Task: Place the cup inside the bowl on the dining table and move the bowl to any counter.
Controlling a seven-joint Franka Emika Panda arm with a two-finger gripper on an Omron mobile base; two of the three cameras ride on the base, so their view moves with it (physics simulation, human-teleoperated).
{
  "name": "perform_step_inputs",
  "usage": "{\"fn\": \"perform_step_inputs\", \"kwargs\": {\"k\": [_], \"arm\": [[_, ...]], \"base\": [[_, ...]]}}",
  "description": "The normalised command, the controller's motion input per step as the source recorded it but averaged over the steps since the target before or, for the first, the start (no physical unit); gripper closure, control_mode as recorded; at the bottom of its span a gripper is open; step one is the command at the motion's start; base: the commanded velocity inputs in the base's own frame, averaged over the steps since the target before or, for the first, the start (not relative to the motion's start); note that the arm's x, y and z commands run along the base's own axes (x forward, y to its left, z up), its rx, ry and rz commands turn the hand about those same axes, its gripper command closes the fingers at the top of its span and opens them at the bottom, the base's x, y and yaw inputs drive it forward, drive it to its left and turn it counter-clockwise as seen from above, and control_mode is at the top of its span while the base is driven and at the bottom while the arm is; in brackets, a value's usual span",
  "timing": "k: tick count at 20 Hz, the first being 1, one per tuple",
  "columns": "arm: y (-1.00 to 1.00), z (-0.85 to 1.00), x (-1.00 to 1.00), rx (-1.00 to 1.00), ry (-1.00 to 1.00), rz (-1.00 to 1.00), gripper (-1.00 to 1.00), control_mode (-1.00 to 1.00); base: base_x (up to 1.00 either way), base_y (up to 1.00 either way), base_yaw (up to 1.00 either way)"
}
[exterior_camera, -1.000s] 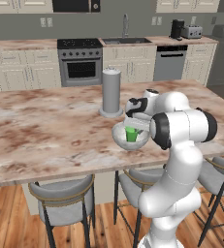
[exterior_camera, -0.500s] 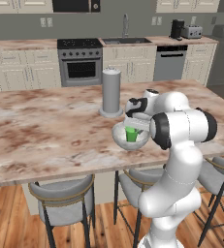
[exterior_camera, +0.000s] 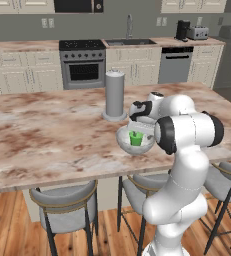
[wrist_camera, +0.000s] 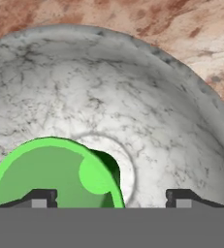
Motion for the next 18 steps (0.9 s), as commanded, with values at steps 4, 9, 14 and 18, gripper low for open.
{"fn": "perform_step_inputs", "kwargs": {"k": [4, 9, 14, 18], "arm": [[0.0, 0.03, 0.0, 0.0, 0.0, 0.0, -1.0, -1.0], [0.0, 0.48, 0.0, 0.0, -0.02, 0.0, -1.0, -1.0], [0.0, 0.62, 0.0, 0.0, -0.05, 0.0, -1.0, -1.0], [0.0, 0.59, -0.03, 0.0, -0.04, 0.0, -1.0, -1.0]], "base": [[0.0, 0.0, 0.0], [0.0, 0.0, 0.0], [0.0, 0.0, 0.0], [0.0, 0.0, 0.0]]}}
